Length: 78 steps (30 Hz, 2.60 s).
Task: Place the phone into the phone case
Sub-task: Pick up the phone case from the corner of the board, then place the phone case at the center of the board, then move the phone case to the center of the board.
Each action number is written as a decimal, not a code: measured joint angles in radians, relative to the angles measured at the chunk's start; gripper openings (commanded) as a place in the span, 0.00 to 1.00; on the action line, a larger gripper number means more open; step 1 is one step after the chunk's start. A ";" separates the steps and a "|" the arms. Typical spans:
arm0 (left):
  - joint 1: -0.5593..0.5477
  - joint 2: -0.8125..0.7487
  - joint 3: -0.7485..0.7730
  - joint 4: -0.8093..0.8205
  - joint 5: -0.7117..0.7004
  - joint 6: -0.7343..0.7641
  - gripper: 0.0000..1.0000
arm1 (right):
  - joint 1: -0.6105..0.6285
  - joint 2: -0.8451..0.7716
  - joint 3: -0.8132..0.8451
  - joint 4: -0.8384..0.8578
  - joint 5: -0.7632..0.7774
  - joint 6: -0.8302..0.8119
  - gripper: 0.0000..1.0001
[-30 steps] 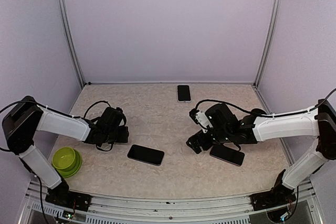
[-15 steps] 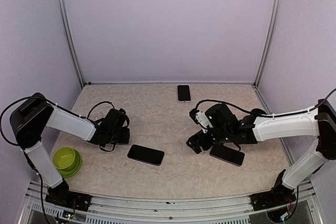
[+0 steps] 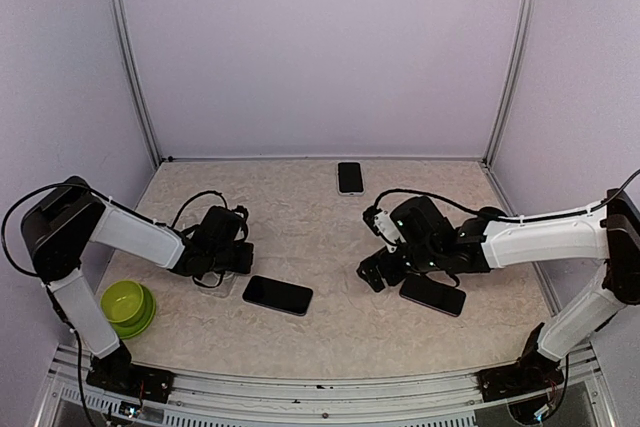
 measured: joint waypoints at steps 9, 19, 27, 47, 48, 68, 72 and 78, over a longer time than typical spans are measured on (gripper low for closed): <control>-0.064 0.003 0.106 0.055 0.097 0.162 0.00 | -0.013 -0.026 0.054 -0.078 0.085 0.083 1.00; -0.201 0.206 0.457 0.043 0.241 0.413 0.00 | -0.153 -0.269 0.027 -0.179 0.166 0.251 0.99; -0.311 0.391 0.611 -0.011 0.319 0.560 0.04 | -0.196 -0.423 -0.024 -0.206 0.199 0.314 0.98; -0.285 0.318 0.525 -0.005 0.227 0.531 0.84 | -0.196 -0.423 -0.063 -0.209 0.190 0.340 0.98; -0.268 0.284 0.504 0.000 0.215 0.507 0.85 | -0.196 -0.422 -0.065 -0.207 0.188 0.340 0.98; 0.132 -0.242 0.206 -0.274 -0.275 -0.155 0.99 | -0.200 -0.350 -0.096 -0.113 0.098 0.328 0.97; 0.236 -0.276 0.135 -0.321 -0.292 -0.282 0.99 | -0.200 -0.349 -0.104 -0.098 0.083 0.328 0.96; 0.345 -0.282 0.050 -0.353 -0.264 -0.412 0.99 | -0.200 -0.349 -0.116 -0.095 0.068 0.328 0.96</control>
